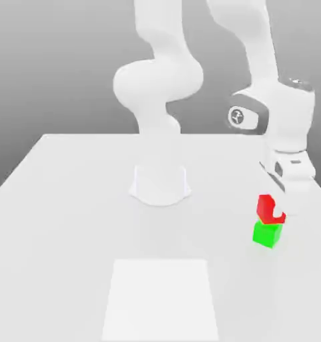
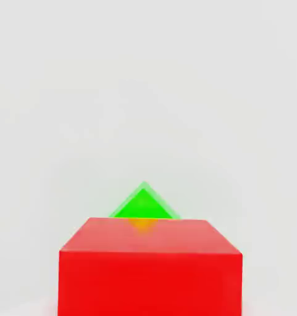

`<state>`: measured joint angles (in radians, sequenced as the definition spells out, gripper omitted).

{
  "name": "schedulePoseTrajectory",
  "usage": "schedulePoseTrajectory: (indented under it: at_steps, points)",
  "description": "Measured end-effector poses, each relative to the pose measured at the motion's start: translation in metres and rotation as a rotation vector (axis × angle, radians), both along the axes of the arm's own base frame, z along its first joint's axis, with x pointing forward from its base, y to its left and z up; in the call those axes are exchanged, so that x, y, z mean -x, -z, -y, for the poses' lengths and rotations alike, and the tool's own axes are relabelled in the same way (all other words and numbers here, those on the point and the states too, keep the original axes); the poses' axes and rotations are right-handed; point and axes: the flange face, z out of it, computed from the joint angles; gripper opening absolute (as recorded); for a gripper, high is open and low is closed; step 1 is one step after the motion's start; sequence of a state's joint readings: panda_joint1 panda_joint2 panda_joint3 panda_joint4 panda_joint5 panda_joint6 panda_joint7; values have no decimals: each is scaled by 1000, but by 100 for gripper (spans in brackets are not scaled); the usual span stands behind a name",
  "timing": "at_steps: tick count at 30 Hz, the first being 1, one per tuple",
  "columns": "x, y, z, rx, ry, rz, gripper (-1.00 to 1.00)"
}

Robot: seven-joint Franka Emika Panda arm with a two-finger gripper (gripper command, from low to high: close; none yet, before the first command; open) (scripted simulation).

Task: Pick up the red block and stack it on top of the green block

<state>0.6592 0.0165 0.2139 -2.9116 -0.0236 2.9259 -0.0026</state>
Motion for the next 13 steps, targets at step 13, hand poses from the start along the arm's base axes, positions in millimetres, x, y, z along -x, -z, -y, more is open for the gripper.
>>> schedulePoseTrajectory:
  at_steps: [13]
  points:
    - [1,-55,-1,-1,-5,1,100]
